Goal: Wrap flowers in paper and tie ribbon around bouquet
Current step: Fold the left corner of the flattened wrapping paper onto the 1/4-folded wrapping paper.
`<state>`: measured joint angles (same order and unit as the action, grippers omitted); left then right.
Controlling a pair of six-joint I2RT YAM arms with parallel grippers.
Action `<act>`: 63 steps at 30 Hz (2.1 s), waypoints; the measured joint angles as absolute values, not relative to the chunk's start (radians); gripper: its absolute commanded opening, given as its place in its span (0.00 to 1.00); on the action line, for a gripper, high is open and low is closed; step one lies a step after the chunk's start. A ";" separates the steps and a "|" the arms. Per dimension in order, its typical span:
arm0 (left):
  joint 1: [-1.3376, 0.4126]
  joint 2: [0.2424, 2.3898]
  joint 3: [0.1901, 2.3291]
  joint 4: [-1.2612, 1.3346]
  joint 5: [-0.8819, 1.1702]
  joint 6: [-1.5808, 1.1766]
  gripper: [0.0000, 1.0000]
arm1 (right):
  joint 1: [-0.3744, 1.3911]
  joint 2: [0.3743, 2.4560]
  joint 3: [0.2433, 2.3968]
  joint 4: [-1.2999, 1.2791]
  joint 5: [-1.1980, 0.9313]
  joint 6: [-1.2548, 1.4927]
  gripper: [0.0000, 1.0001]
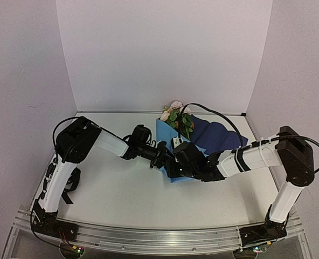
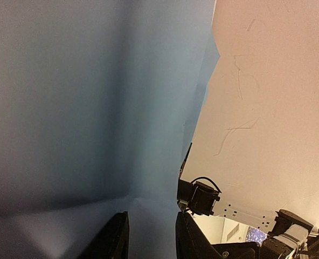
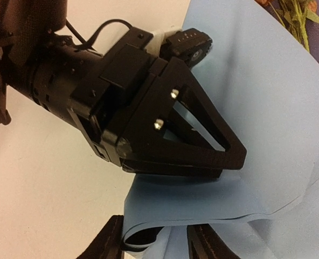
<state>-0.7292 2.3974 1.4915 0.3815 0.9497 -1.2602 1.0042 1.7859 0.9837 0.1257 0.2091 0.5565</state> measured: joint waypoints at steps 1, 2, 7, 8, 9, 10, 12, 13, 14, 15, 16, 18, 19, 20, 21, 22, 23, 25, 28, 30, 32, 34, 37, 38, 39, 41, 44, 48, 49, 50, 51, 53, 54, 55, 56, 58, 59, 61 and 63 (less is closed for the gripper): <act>-0.729 2.397 1.498 0.371 0.950 -1.255 0.32 | 1.004 1.786 0.978 0.125 0.209 0.566 0.31; -0.729 2.397 1.505 0.362 0.949 -1.251 0.32 | 1.004 1.786 0.969 0.125 0.209 0.576 0.27; -0.726 2.397 1.534 0.329 0.945 -1.218 0.35 | 1.004 1.782 0.931 0.124 0.208 0.633 0.08; -0.725 2.397 1.538 0.322 0.943 -1.208 0.37 | 1.004 1.779 0.920 0.128 0.208 0.648 0.06; -0.722 2.397 1.541 0.315 0.939 -1.198 0.37 | 1.004 1.775 0.909 0.130 0.209 0.661 0.04; -0.720 2.397 1.546 0.304 0.937 -1.190 0.37 | 1.004 1.771 0.898 0.136 0.210 0.679 0.02; -0.713 2.397 1.556 0.278 0.928 -1.167 0.38 | 1.004 1.766 0.883 0.147 0.211 0.703 0.00; -0.709 2.397 1.561 0.269 0.921 -1.155 0.38 | 1.004 1.763 0.875 0.156 0.212 0.717 0.00; -0.703 2.397 1.566 0.260 0.915 -1.145 0.38 | 1.004 1.760 0.866 0.168 0.212 0.733 0.00; -0.697 2.395 1.568 0.256 0.910 -1.134 0.39 | 1.004 1.757 0.855 0.181 0.213 0.745 0.00; -0.691 2.392 1.569 0.249 0.905 -1.123 0.39 | 1.004 1.753 0.843 0.194 0.214 0.758 0.00; -0.679 2.384 1.569 0.236 0.894 -1.105 0.40 | 1.000 1.747 0.820 0.221 0.214 0.780 0.00; -0.672 2.378 1.569 0.234 0.890 -1.097 0.41 | 0.996 1.746 0.811 0.232 0.212 0.791 0.00; -0.666 2.371 1.569 0.234 0.886 -1.091 0.41 | 0.992 1.746 0.804 0.243 0.209 0.800 0.00; -0.660 2.363 1.569 0.234 0.883 -1.082 0.41 | 0.988 1.746 0.798 0.252 0.203 0.811 0.01; -0.654 2.354 1.569 0.234 0.880 -1.074 0.41 | 0.982 1.746 0.791 0.264 0.193 0.822 0.01; -0.648 2.344 1.569 0.235 0.878 -1.069 0.41 | 0.977 1.746 0.784 0.276 0.185 0.834 0.01; -0.639 2.326 1.570 0.234 0.875 -1.058 0.40 | 0.966 1.747 0.767 0.303 0.168 0.859 0.03; -0.627 2.320 1.591 0.229 0.870 -1.040 0.37 | 0.944 1.753 0.734 0.363 0.130 0.901 0.04; -0.624 2.320 1.602 0.214 0.867 -1.027 0.35 | 0.927 1.760 0.717 0.394 0.106 0.923 0.05; -0.624 2.320 1.604 0.199 0.861 -1.016 0.33 | 0.910 1.766 0.699 0.425 0.080 0.946 0.06; -0.625 2.320 1.604 0.174 0.859 -1.007 0.30 | 0.897 1.769 0.684 0.447 0.059 0.962 0.08; -0.625 2.320 1.604 0.138 0.853 -0.993 0.28 | 0.891 1.770 0.675 0.468 0.043 0.974 0.12; -0.625 2.320 1.604 0.127 0.851 -0.989 0.27 | 0.890 1.770 0.673 0.473 0.040 0.976 0.13; -0.625 2.320 1.604 0.120 0.850 -0.986 0.26 | 0.890 1.770 0.671 0.477 0.037 0.978 0.15; -0.625 2.326 1.607 0.105 0.845 -0.976 0.26 | 0.891 1.770 0.671 0.482 0.032 0.981 0.18; -0.625 2.354 1.632 0.084 0.833 -0.964 0.25 | 0.891 1.770 0.671 0.486 0.026 0.981 0.28; -0.625 2.394 1.685 0.043 0.814 -0.948 0.24 | 0.891 1.770 0.667 0.491 0.015 0.977 0.39; -0.625 2.403 1.700 0.035 0.809 -0.942 0.24 | 0.891 1.770 0.665 0.493 0.013 0.976 0.39; -0.625 2.410 1.713 0.028 0.808 -0.940 0.24 | 0.891 1.770 0.662 0.493 0.012 0.974 0.38; -0.625 2.417 1.726 0.020 0.805 -0.938 0.24 | 0.891 1.769 0.659 0.493 0.010 0.973 0.37; -0.625 2.428 1.747 0.002 0.800 -0.936 0.23 | 0.890 1.768 0.657 0.494 0.010 0.971 0.30; -0.625 2.433 1.755 -0.006 0.797 -0.934 0.23 | 0.890 1.766 0.655 0.494 0.009 0.970 0.27; -0.625 2.437 1.761 -0.014 0.796 -0.933 0.23 | 0.891 1.764 0.654 0.494 0.009 0.970 0.22; -0.625 2.441 1.766 -0.020 0.791 -0.932 0.22 | 0.891 1.762 0.652 0.493 0.008 0.965 0.15; -0.624 2.444 1.768 -0.031 0.783 -0.931 0.21 | 0.891 1.754 0.648 0.492 0.005 0.964 0.03; -0.623 2.444 1.768 -0.038 0.781 -0.931 0.20 | 0.891 1.748 0.647 0.490 0.005 0.957 0.00; -0.619 2.444 1.768 -0.050 0.777 -0.931 0.19 | 0.894 1.736 0.647 0.481 0.002 0.948 0.00; -0.613 2.446 1.768 -0.056 0.774 -0.931 0.18 | 0.901 1.727 0.648 0.470 0.002 0.942 0.00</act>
